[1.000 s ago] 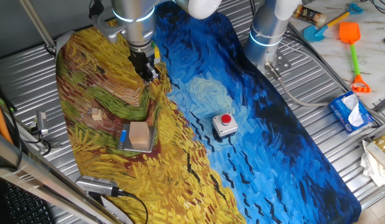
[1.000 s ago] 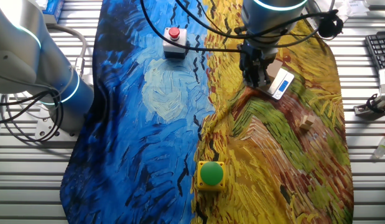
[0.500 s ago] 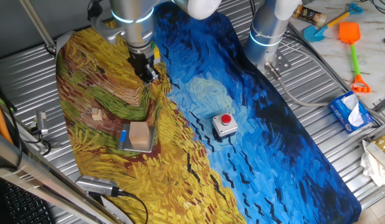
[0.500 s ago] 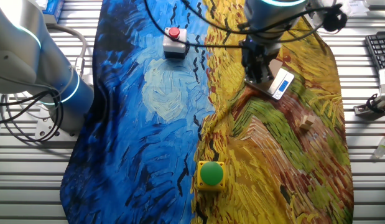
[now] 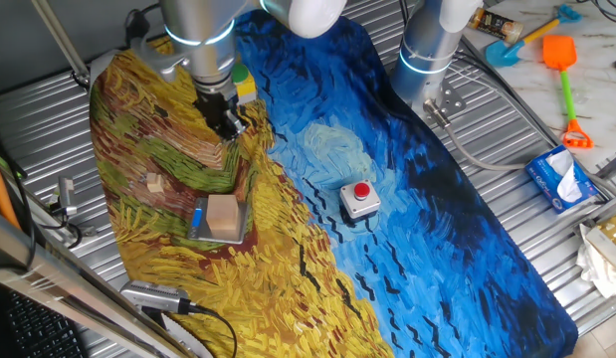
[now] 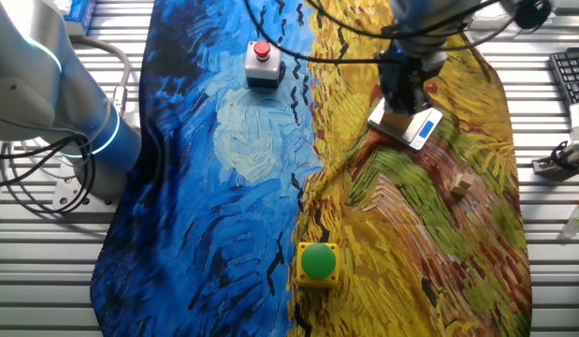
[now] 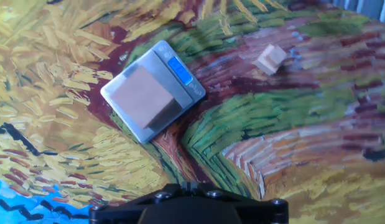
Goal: Remove the object from the scale
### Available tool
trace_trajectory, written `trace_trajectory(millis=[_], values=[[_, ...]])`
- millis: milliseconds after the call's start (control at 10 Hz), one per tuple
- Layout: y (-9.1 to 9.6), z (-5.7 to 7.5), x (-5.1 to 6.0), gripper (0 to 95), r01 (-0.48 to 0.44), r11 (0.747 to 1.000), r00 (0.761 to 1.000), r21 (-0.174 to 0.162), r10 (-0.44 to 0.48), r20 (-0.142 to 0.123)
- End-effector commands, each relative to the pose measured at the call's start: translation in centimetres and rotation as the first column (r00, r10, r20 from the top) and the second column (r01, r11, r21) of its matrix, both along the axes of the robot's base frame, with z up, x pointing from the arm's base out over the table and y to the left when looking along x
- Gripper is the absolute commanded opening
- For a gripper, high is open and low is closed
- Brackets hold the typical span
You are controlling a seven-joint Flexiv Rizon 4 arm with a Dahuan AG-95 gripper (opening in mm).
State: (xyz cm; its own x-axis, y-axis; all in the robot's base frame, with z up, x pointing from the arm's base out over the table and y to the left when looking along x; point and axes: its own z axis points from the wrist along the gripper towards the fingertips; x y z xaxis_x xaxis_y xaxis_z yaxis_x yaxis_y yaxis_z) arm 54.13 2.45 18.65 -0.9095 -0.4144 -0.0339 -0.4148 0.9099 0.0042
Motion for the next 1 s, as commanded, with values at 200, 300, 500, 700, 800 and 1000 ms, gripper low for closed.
trace_trajectory(millis=[200, 300, 500, 700, 800, 1000], values=[[1.7, 0.9, 2.7, 0.0, -0.081, 0.997, 0.997, -0.006, 0.081, -0.004], [2.4, 1.1, 3.4, 0.0, -0.086, 0.996, 0.996, -0.009, 0.086, -0.005], [4.1, 1.4, 4.3, 0.0, -0.126, 0.992, 0.992, -0.013, 0.126, -0.005], [6.4, 1.5, 5.2, 0.0, -0.172, 0.985, 0.985, -0.016, 0.172, -0.004], [7.0, 1.7, 5.7, 0.0, -0.265, 0.964, 0.964, -0.011, 0.265, 0.007], [7.4, 1.6, 6.2, 0.0, -0.368, 0.93, 0.93, 0.025, 0.367, 0.033]])
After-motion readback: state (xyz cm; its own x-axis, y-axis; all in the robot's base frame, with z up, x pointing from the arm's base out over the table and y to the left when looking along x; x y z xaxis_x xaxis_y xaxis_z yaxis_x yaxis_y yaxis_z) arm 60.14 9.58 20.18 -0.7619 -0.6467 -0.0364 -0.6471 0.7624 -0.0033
